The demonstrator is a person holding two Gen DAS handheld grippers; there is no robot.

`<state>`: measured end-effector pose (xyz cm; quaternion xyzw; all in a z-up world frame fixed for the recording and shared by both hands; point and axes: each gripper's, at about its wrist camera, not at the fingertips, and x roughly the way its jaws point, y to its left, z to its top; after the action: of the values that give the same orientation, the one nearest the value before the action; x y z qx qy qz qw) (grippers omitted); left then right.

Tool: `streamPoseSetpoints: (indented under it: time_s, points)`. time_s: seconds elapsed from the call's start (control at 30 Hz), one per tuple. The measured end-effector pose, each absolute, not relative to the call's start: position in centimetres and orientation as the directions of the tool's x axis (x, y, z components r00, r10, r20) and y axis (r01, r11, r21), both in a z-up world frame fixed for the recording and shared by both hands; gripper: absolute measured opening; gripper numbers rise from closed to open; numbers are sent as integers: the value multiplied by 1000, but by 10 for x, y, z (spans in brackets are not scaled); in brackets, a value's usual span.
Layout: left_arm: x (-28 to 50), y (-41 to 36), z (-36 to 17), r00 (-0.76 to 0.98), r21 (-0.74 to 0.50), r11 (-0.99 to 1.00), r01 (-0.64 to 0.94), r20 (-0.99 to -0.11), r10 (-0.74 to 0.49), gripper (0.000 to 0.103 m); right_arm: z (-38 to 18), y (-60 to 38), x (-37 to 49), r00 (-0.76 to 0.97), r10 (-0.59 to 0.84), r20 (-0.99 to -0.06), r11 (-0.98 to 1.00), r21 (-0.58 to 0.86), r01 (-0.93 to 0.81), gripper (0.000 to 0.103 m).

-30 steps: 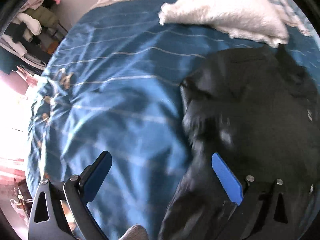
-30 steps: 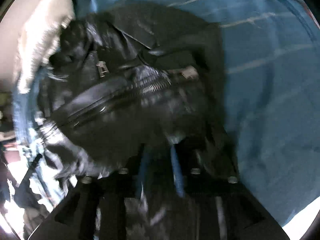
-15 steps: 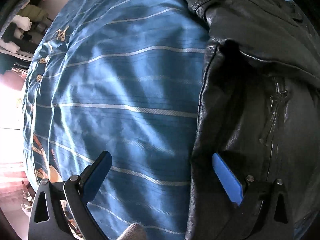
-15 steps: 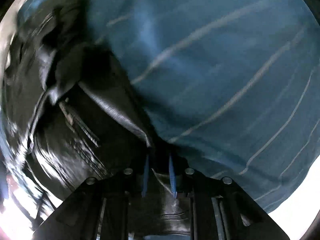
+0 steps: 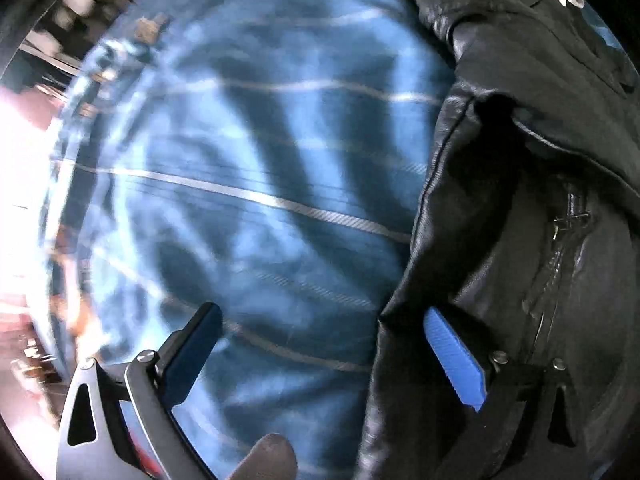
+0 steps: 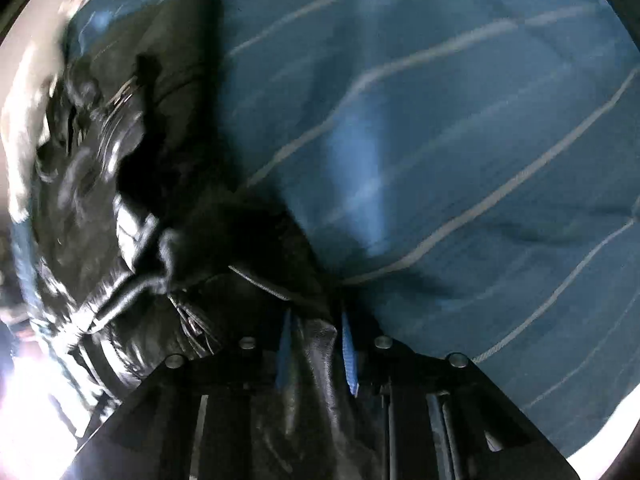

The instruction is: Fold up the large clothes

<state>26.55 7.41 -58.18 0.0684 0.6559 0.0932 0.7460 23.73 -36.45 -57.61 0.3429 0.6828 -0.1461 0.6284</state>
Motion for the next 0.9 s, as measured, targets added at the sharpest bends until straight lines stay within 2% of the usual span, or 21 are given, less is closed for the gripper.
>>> streamPoseSetpoints:
  time_s: [0.07,0.2,0.3,0.43,0.57,0.73,0.9]
  points:
    - [258,63,-566,149,332,941,-66,-929,338,103,-576,-369,243,20,354,-935,731,290,618,25]
    - [241,25,-520,195,519,845,-131,-822,535,103,-555,-396,238,-4,442,-897,750,367,550,71]
    - [223,-24,-487,235,597,788,-153,-752,616,103,-530,-409,225,6,490,-872,758,429,491,72]
    - [184,-113,-479,274,714,697,-67,-659,700,103,-501,-443,196,-4,461,-887,810,419,411,73]
    - [134,-211,-489,329,708,704,58,-679,656,103,-497,-485,174,-22,400,-916,853,363,374,74]
    - [75,-314,-508,412,713,670,206,-684,601,103,-501,-534,146,-33,381,-924,828,325,457,74]
    - [50,-374,-532,378,686,677,268,-721,581,103,-509,-571,132,-36,348,-937,799,276,534,74]
